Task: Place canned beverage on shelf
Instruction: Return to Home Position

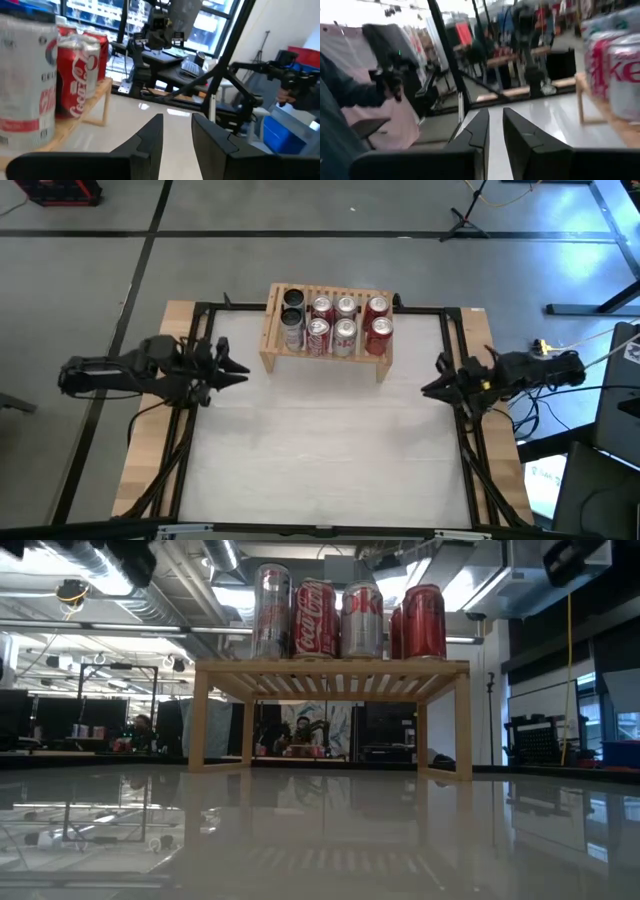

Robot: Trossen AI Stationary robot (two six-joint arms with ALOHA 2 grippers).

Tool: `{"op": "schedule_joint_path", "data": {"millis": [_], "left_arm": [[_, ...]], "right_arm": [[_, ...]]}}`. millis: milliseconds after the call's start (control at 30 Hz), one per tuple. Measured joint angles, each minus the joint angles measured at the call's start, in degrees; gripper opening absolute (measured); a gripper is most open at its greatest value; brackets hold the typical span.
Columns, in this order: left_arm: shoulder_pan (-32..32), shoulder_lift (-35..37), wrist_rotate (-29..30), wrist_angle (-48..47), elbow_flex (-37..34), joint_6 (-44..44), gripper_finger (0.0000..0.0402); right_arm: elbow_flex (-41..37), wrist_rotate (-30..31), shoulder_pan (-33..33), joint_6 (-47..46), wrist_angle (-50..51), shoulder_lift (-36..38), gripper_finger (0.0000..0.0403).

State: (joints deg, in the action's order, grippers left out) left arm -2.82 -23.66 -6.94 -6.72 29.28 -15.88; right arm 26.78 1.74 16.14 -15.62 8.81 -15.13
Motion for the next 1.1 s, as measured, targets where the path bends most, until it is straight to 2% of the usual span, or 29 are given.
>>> {"op": "schedule_joint_path", "data": {"millis": [100,233,400,667,900,1100], "left_arm": [[3.0,1.7,5.0,4.8,-5.5,-0.3,0.0094],[8.4,3.6,12.5,6.3,-9.5,0.8,0.0094],[13.1,6.4,18.4,6.8,-12.7,3.4,0.0094],[14.2,15.0,18.5,11.3,-20.5,5.2,0.0094],[14.1,23.7,17.9,15.3,-28.1,6.2,0.0094],[14.2,23.6,17.0,13.9,-28.8,8.1,0.0094]], "right_arm": [[-4.9,-0.2,0.0,0.9,-1.4,6.6,0.0044],[-8.9,-0.3,0.0,1.6,-2.1,14.9,0.0044],[-9.7,-2.4,0.0,4.1,-0.7,14.9,0.0044],[-10.1,-4.4,0.0,5.6,-0.3,15.0,0.0044],[-18.5,-3.8,0.0,4.6,-11.1,15.0,0.0044],[-26.3,-5.0,0.0,2.6,-18.7,15.0,0.0044]]}}
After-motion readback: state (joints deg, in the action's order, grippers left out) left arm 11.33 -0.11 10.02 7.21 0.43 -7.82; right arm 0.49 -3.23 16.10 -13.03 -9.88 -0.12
